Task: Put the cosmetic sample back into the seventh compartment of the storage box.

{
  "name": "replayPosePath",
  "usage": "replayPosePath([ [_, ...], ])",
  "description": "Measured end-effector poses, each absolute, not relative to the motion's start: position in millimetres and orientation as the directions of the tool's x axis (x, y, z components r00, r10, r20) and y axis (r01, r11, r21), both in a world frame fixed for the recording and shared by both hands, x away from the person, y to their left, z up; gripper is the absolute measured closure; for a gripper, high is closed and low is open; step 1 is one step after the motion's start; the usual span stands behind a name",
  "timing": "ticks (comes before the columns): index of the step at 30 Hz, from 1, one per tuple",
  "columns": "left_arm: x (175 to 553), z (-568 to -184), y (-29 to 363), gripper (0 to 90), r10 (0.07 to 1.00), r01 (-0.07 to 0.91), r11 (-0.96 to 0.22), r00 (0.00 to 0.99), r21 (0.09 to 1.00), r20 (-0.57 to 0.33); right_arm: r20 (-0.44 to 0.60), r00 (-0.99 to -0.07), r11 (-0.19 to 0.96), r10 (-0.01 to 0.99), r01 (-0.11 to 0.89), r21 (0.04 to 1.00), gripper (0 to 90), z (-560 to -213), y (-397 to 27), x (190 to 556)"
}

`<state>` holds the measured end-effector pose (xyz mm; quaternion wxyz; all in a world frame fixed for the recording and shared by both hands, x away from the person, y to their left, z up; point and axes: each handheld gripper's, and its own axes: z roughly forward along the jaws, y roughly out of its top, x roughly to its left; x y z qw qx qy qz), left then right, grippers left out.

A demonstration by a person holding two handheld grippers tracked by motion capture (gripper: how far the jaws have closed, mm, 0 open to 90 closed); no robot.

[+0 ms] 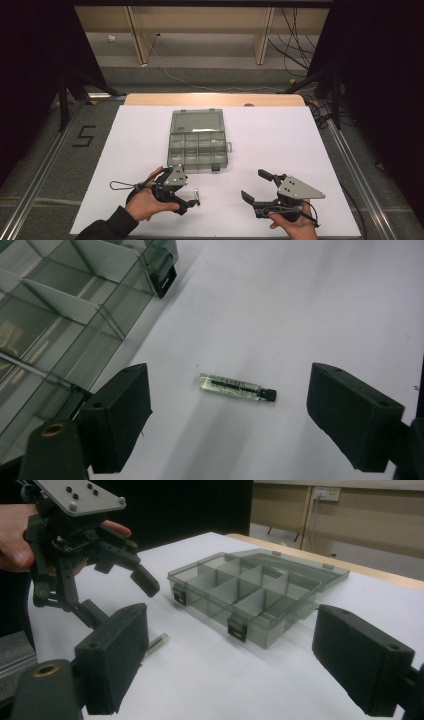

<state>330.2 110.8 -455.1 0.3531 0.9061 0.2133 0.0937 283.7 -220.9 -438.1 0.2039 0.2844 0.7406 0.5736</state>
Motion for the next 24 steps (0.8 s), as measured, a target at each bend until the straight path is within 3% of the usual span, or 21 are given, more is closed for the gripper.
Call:
replayPosePath([
  [2,332,-455,108,17.8,0.428,0.315,-0.689,0.904,0.653,0.016,0.062,-0.76,0.165,0.647,0.219,0.962,16.1,-438,-220,282],
  [3,335,-456,105,16.9,0.398,0.309,-0.73,0.917,0.61,0.012,0.028,-0.754,0.178,0.656,0.191,0.965,16.1,-438,-221,283],
  [12,337,-465,88,17.0,0.395,0.336,-0.758,0.919,0.559,-0.018,0.026,-0.755,0.18,0.655,0.189,0.965,16.1,-438,-221,283],
  [15,338,-464,84,17.5,0.364,0.298,-0.8,0.931,0.521,0.027,0.043,-0.756,0.178,0.653,0.209,0.961,16.1,-438,-221,282],
  [24,345,-465,70,17.5,0.33,0.28,-0.847,0.943,0.452,0.035,0.052,-0.757,0.176,0.652,0.218,0.96,16.2,-437,-221,282],
])
